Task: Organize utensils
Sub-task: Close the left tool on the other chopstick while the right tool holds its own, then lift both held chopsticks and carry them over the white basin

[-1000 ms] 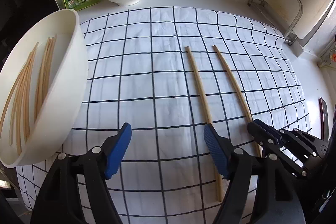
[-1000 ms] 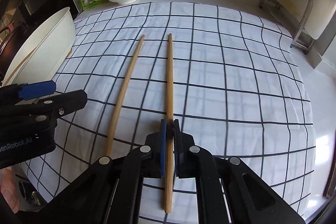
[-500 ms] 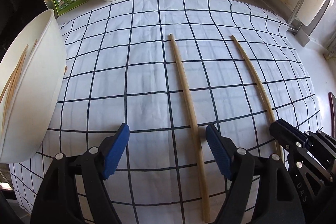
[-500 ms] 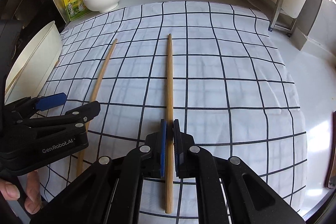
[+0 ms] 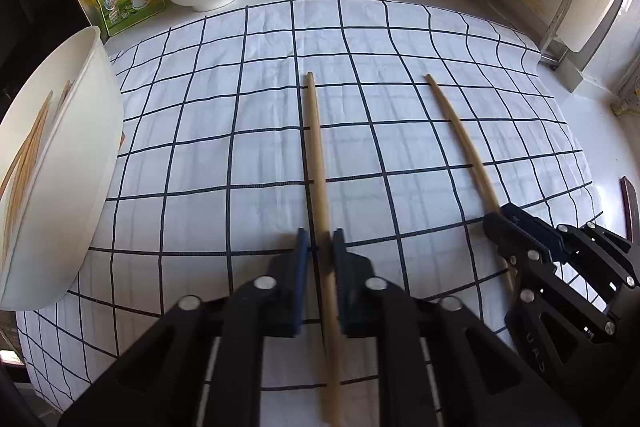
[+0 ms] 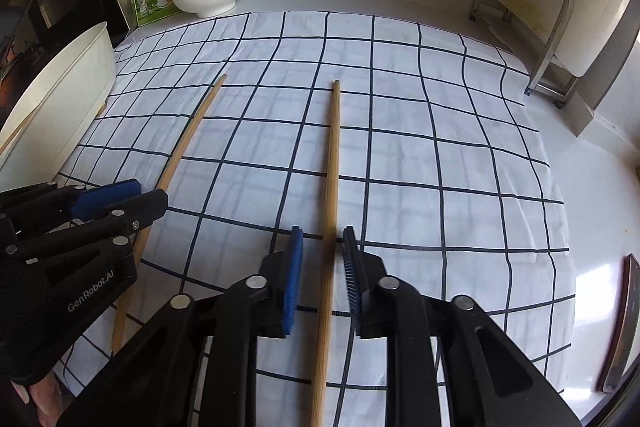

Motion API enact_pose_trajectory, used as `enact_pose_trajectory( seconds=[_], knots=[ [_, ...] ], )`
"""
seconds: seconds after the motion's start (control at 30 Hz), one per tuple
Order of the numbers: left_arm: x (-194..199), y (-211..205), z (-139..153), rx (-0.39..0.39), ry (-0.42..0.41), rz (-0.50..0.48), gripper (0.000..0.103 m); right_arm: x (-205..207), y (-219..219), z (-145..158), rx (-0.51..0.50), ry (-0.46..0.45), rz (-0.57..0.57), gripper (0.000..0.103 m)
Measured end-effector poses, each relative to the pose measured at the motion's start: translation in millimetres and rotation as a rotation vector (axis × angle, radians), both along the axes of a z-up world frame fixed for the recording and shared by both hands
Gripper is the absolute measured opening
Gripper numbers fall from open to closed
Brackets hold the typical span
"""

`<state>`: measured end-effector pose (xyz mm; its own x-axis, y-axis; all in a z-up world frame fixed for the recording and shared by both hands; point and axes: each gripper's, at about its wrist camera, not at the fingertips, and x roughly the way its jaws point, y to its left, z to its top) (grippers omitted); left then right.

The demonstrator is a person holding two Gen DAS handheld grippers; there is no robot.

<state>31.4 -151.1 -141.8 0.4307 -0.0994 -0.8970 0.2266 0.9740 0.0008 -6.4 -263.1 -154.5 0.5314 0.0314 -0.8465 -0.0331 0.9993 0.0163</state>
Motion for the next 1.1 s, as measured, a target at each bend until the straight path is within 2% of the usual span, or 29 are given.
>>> enact_pose_trajectory(
  seconds=[0.23, 0.47, 0.57, 0.77, 0.93, 1.1],
  knots=[
    [-1, 15, 7, -0.045, 0.032, 0.007, 0.007, -3, -8, 7, 0.096, 0.015, -0.034, 0.007],
    [-9, 53, 45, -0.076, -0.012, 0.027, 0.007, -6, 15, 43, 0.128, -0.015, 0.004, 0.007],
    [-13, 76, 65, -0.071, -0.05, 0.042, 0.007, -3, 38, 65, 0.138, -0.048, 0.043, 0.007],
    [-9, 148, 100, -0.075, -0.132, 0.157, 0.007, 17, 105, 102, 0.152, -0.109, 0.159, 0.007],
    [1, 212, 116, -0.051, -0.164, 0.258, 0.007, 43, 167, 115, 0.175, -0.121, 0.256, 0.007],
    [19, 269, 114, -0.023, -0.154, 0.323, 0.007, 70, 224, 116, 0.187, -0.111, 0.33, 0.007]
  ],
)
